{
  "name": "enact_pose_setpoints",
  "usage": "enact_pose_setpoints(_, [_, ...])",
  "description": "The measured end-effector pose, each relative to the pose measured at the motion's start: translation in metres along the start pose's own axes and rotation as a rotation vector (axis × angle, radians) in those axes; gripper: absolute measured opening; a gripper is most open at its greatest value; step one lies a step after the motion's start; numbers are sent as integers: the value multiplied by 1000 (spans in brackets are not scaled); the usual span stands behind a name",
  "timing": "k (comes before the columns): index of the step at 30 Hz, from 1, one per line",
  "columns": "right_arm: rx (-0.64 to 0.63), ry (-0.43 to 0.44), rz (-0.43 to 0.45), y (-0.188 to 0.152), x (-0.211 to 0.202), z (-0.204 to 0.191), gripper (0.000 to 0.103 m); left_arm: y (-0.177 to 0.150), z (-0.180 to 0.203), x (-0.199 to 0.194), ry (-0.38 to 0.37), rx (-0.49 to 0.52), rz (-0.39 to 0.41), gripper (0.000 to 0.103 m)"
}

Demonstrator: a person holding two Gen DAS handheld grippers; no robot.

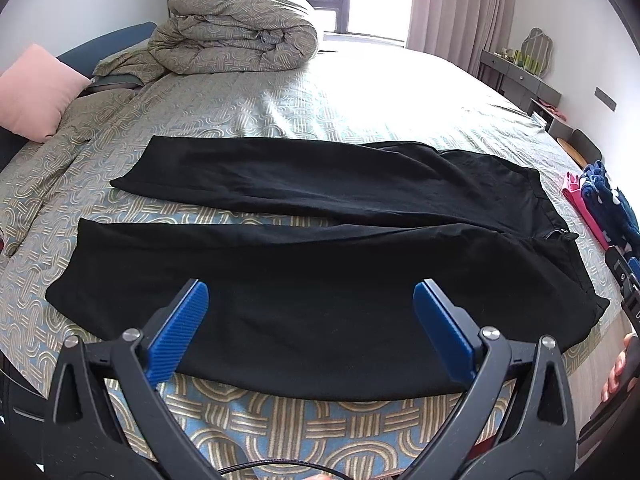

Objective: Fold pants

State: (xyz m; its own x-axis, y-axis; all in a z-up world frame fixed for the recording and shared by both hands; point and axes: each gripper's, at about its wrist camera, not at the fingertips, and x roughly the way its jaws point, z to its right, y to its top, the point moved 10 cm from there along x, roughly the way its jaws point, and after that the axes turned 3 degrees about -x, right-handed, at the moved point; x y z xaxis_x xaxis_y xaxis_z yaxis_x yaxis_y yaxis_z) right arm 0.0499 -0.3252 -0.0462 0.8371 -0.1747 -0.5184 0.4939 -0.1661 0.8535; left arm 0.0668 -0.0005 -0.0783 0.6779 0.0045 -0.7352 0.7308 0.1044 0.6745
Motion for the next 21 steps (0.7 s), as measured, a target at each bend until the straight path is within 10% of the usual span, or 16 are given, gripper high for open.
enact_pose_setpoints(21, [-17, 17, -21, -6, 2, -10, 102, -6, -10, 2, 19, -12, -13, 102])
